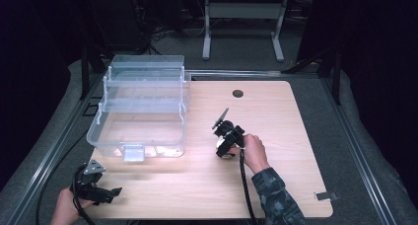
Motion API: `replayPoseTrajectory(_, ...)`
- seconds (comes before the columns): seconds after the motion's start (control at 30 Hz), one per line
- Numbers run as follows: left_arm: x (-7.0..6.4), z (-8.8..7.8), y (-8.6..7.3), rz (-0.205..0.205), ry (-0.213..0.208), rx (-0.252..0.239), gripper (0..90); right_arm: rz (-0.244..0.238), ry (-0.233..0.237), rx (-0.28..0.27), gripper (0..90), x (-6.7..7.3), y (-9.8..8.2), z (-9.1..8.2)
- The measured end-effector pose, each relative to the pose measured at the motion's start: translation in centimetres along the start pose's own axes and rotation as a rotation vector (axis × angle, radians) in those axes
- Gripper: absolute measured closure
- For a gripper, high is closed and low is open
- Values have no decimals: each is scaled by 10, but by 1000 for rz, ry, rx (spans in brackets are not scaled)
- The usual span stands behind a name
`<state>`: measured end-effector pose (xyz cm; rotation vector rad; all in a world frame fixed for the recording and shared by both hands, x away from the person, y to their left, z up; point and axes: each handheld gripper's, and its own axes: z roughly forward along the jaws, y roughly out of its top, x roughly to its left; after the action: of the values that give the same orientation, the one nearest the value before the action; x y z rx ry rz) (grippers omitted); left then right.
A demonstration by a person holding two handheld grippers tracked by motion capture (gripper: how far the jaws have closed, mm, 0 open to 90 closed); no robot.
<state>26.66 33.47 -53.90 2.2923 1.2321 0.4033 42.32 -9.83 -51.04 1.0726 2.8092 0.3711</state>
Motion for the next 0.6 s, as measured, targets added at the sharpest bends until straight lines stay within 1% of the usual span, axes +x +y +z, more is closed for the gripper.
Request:
replayPoseTrajectory(0.07, 0, 0, 0, 2, -3, 2, 1, 3, 2, -4, 199, 0, -1, -1)
replayPoseTrajectory(0.1, 0, -1, 0, 0, 0, 1, 1, 4, -2, -5, 199, -2, -3, -4)
replayPoseTrajectory(0.27, 0, 0, 0, 1, 1, 6, 1, 11, -13, -2, 199, -5, -8, -7)
replayPoseTrajectory(0.3, 0, 0, 0, 5, 0, 8, 1, 21, -19, -3, 199, -6, -11, -9)
replayPoseTrajectory(0.37, 0, 0, 0, 5, 0, 8, 1, 21, -24, -1, 198, -8, -12, -10)
replayPoseTrajectory(0.4, -1, 0, 0, 6, 0, 11, 1, 31, -17, -9, 199, -10, -15, -12)
replayPoseTrajectory(0.43, -1, 0, 0, 6, 0, 11, 1, 31, -17, -9, 199, -10, -15, -12)
replayPoseTrajectory(0.53, -1, 0, 0, 8, 1, 12, 1, 41, -28, -7, 199, -14, -21, -15)
replayPoseTrajectory(0.6, -1, -1, 1, 7, 1, 11, 1, 53, -25, -9, 199, -17, -26, -18)
